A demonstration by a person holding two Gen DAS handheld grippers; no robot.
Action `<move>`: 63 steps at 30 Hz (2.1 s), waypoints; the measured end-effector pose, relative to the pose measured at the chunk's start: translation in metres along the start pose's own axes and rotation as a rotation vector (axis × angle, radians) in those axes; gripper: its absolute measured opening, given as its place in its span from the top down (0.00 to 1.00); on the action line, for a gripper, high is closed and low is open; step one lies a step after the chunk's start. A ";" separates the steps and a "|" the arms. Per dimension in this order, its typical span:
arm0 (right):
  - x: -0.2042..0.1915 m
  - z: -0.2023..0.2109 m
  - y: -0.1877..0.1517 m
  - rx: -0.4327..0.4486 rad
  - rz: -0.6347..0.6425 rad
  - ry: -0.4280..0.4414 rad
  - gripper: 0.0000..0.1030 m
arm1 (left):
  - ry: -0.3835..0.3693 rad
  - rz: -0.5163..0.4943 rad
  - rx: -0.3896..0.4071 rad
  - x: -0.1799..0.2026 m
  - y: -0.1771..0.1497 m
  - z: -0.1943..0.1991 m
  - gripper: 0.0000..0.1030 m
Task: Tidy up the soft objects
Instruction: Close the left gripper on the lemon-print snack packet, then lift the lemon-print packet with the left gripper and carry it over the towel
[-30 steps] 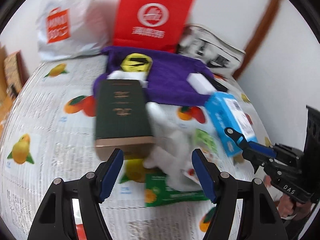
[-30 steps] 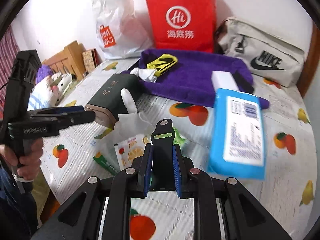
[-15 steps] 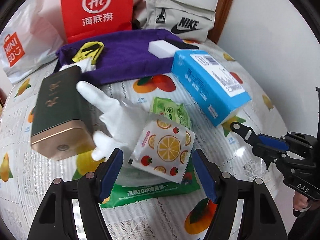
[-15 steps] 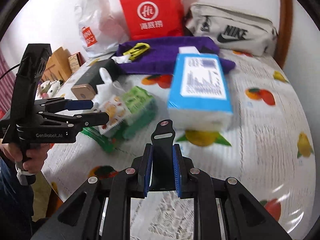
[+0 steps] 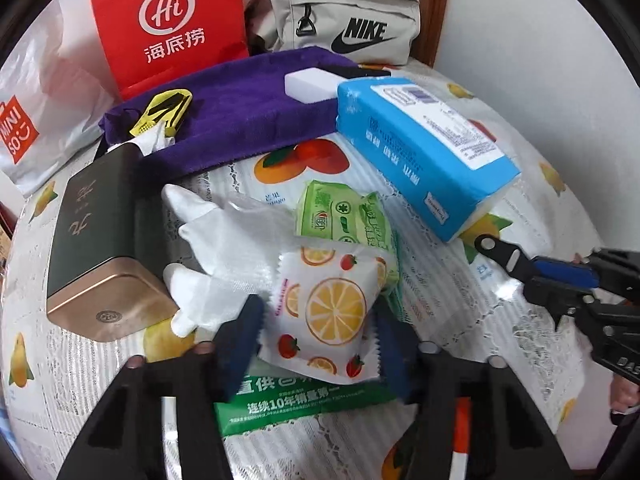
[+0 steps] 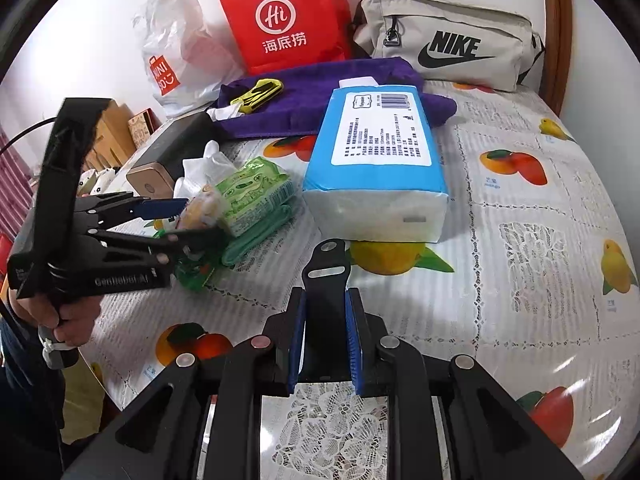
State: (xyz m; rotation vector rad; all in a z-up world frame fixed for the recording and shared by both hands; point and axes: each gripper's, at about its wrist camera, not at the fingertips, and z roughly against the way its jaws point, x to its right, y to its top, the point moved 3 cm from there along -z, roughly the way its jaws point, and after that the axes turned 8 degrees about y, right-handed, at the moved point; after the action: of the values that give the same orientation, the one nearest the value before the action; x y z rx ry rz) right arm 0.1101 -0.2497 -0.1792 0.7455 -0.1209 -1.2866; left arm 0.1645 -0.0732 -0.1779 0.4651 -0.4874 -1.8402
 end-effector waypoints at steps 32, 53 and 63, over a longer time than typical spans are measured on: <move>-0.030 0.043 0.021 0.075 0.024 -0.019 0.81 | 0.034 0.333 0.087 -0.097 -0.040 0.078 0.64; -0.037 0.050 0.093 0.148 0.072 0.047 0.81 | 0.048 0.347 0.164 -0.110 0.028 0.099 0.64; -0.030 0.031 0.132 0.157 0.094 0.069 0.81 | 0.077 0.354 0.156 -0.122 0.053 0.088 0.64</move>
State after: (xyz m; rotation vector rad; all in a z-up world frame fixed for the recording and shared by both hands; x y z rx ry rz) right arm 0.1948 -0.2251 -0.0715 0.9072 -0.2001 -1.1698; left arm 0.1960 0.0363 -0.0665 0.5171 -0.6219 -1.4462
